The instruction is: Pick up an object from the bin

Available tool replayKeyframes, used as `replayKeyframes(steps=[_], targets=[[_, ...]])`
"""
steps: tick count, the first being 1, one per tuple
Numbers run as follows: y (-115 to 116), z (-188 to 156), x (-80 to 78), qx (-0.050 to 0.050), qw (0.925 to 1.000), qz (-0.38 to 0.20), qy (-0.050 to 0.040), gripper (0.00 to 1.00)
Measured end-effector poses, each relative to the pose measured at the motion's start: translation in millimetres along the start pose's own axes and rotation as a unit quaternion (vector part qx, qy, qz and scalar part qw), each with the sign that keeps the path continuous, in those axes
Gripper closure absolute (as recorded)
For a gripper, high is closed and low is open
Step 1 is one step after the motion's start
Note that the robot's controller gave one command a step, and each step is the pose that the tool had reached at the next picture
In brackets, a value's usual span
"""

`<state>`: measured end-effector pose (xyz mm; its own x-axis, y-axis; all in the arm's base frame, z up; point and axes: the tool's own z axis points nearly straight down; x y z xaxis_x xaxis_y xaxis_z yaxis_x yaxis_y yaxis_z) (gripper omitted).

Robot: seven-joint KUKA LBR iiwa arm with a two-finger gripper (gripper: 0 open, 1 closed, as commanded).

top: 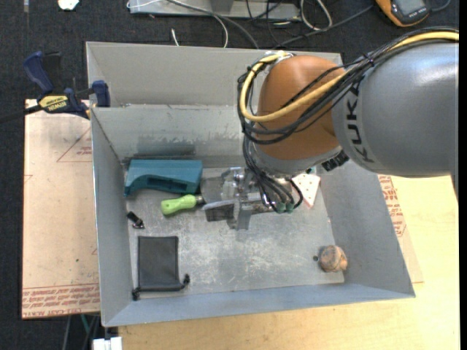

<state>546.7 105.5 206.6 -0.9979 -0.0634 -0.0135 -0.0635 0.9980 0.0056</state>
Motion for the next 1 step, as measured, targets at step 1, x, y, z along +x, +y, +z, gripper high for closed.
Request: replayKeyframes(steps=[1], targets=[[0.2, -11.5, -1.1, 0.0, 1.0, 0.0, -0.0021, 1.0]])
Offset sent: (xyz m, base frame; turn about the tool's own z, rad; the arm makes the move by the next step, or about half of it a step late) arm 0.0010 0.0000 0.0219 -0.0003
